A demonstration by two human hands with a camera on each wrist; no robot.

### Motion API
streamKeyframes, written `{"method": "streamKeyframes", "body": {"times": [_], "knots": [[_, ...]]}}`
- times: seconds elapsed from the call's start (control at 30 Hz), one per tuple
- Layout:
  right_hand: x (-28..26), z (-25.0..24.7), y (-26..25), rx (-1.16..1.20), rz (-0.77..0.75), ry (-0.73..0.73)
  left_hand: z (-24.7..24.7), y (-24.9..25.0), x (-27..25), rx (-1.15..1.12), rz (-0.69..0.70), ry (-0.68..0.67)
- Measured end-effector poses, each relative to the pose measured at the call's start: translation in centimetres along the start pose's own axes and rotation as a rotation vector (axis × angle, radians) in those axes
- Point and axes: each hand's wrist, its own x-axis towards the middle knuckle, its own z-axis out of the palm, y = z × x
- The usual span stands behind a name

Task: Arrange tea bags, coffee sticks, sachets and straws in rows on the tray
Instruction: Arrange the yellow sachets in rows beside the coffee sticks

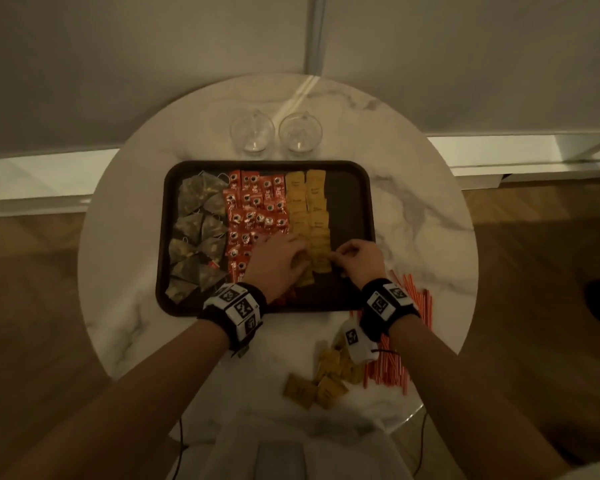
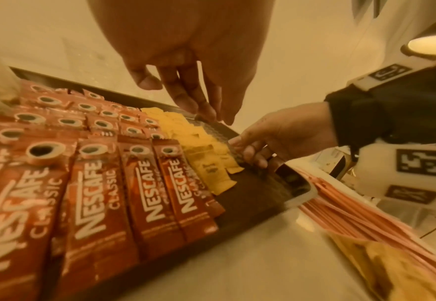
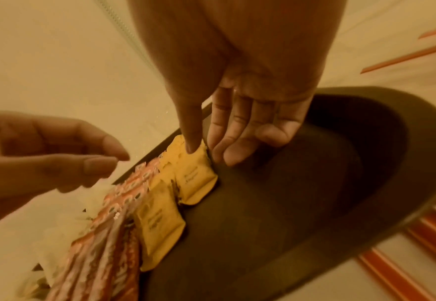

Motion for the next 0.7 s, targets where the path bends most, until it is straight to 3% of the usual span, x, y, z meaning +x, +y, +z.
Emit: {"method": "streamKeyframes", "body": {"times": [0.1,0.27,0.37,0.53,0.7], "knots": [[-1.8,-1.3,-0.1,0.119,-0.028,-0.016,0.6,0.9,-2.7,-0.125,0.072,-0.03],[-6.8,-3.1,1.9,0.194,-0.081,-0.026,4.3,3.7,-8.4,-0.154,0.035,-0.357],[-10.0,-3.9,4.4,0.17,-0.096,-0.026,7.5,5.1,-10.8,-0.084,-0.007,-0.448],[-14.8,-3.1,10.0,0.033,-0.062,-0.142,10.3,6.7,-12.9,0.036,-0.054,-0.375],[-17.7,-1.2,13.4,-0.047,-0.02,-0.319,10.4,6.2,-14.1,-0.033,-0.088,-0.247]]}}
